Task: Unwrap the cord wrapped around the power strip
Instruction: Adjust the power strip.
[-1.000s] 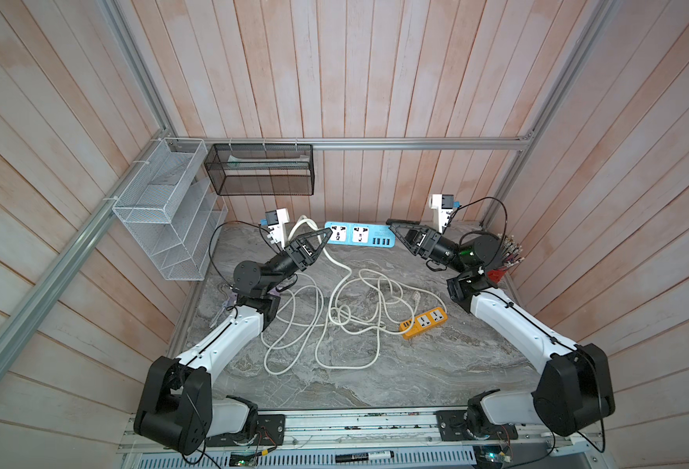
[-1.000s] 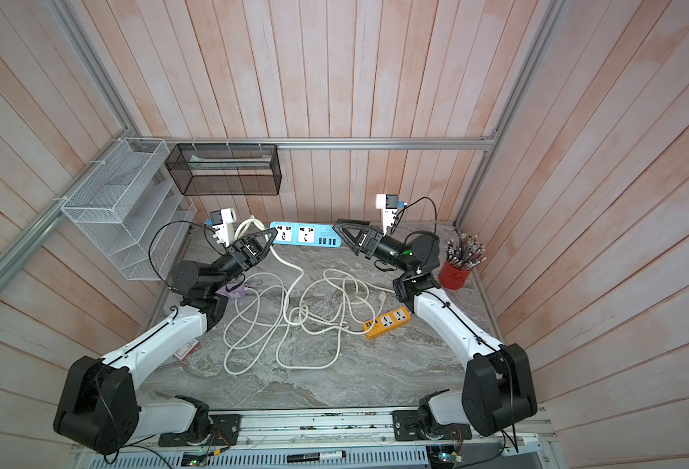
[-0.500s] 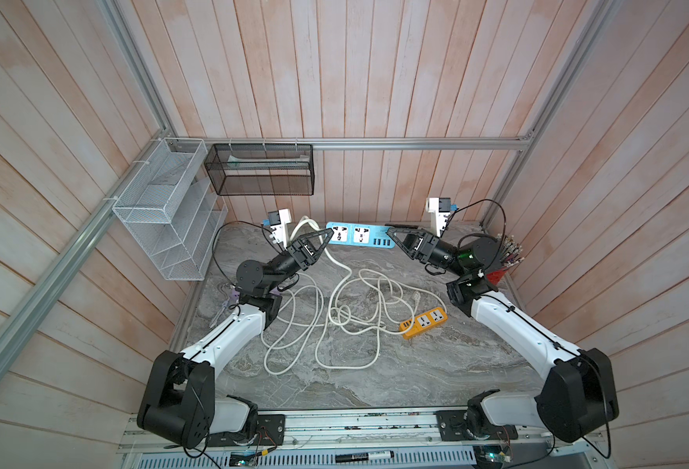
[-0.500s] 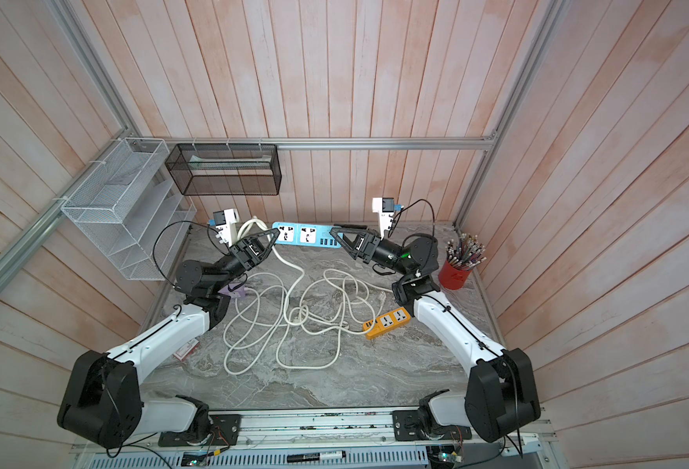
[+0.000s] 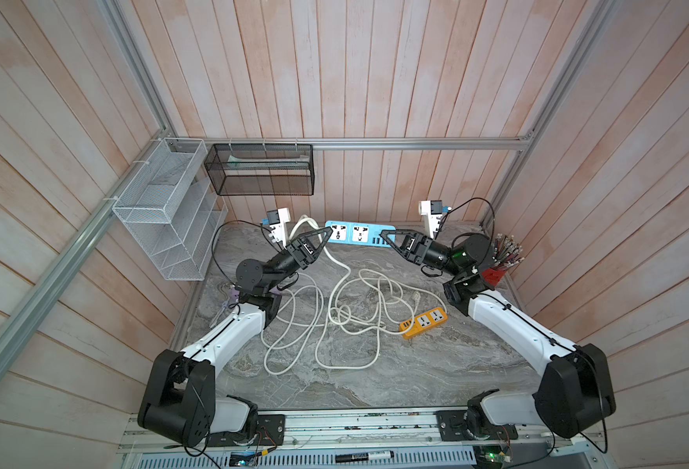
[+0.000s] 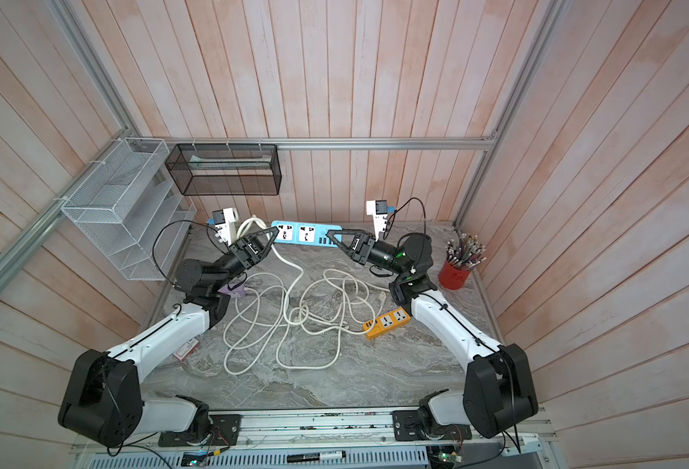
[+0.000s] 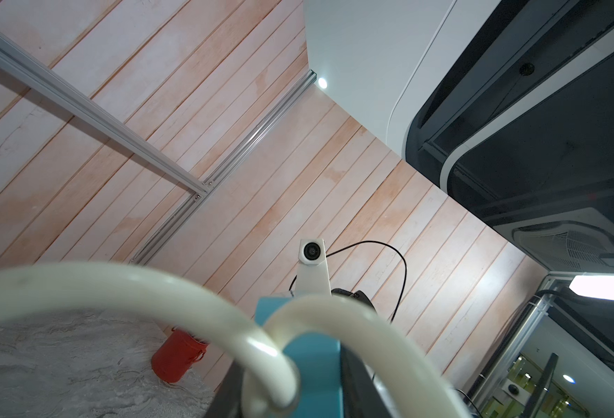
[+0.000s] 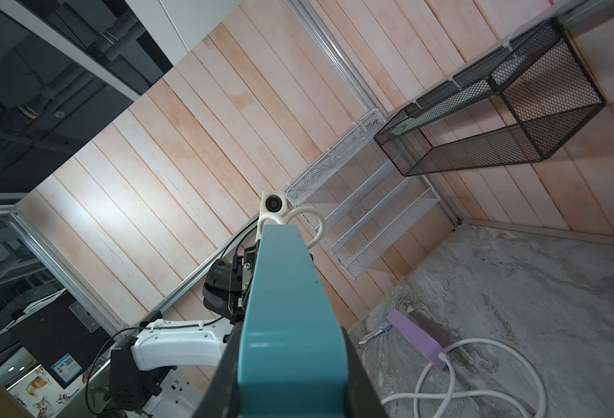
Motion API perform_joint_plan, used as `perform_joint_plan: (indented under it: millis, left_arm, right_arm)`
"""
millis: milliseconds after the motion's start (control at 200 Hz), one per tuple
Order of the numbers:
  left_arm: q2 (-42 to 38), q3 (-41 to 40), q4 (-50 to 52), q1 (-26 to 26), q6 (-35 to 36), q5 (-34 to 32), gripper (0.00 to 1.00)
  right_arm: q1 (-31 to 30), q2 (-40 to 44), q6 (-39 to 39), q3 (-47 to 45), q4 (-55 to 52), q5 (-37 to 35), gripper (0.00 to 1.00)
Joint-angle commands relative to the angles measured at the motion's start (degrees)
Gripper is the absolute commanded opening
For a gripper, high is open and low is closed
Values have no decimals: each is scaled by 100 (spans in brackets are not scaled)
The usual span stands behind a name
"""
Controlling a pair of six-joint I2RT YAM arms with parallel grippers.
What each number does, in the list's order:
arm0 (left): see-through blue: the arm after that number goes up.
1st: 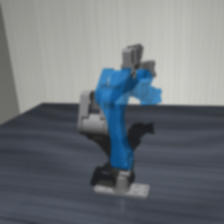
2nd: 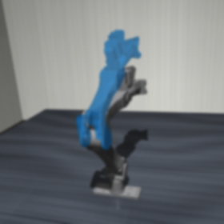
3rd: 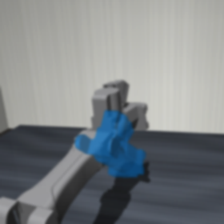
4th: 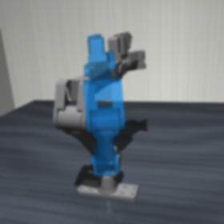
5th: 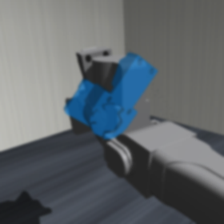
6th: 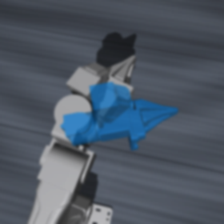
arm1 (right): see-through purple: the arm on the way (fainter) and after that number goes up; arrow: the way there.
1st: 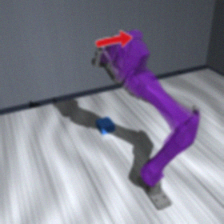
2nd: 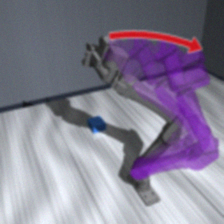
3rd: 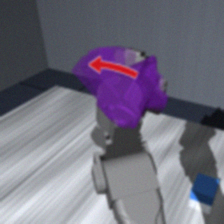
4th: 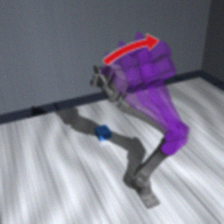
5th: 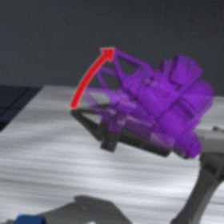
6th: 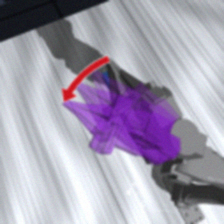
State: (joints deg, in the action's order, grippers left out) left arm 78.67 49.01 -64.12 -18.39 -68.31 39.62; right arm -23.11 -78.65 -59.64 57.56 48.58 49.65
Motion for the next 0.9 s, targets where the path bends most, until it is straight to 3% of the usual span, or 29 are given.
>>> perform_joint_plan:
  millis: [0, 150, 300, 315, 330, 500, 695, 895]
  left_arm:
    - [32, 227, -123, -55, 151, -24, 0]
    - [8, 281, 124, -51, 232, 6, 3]
    - [-63, 244, 189, -3, 205, -5, 79]
    - [-81, 226, 194, 14, 205, -17, 95]
    - [-107, 206, 197, 31, 204, -35, 99]
    - [-637, -47, 844, 459, 588, -242, 100]
    - [-1468, -125, 2658, 584, 2113, -736, 100]
    - [-1474, -586, 2831, 561, 2261, -452, 100]
  right_arm:
    - [-53, -72, 275, 183, -173, 59, 0]
    - [-38, 28, 479, 193, -391, -33, 0]
    - [98, 146, 523, 150, -423, -87, 0]
    - [122, 160, 523, 142, -424, -86, 0]
    - [137, 172, 523, 138, -426, -79, 0]
    - [429, 371, 479, 32, -434, -79, 0]
    - [751, 592, 376, -104, -464, -109, 0]
    - [947, 597, -291, -167, 175, 78, 0]
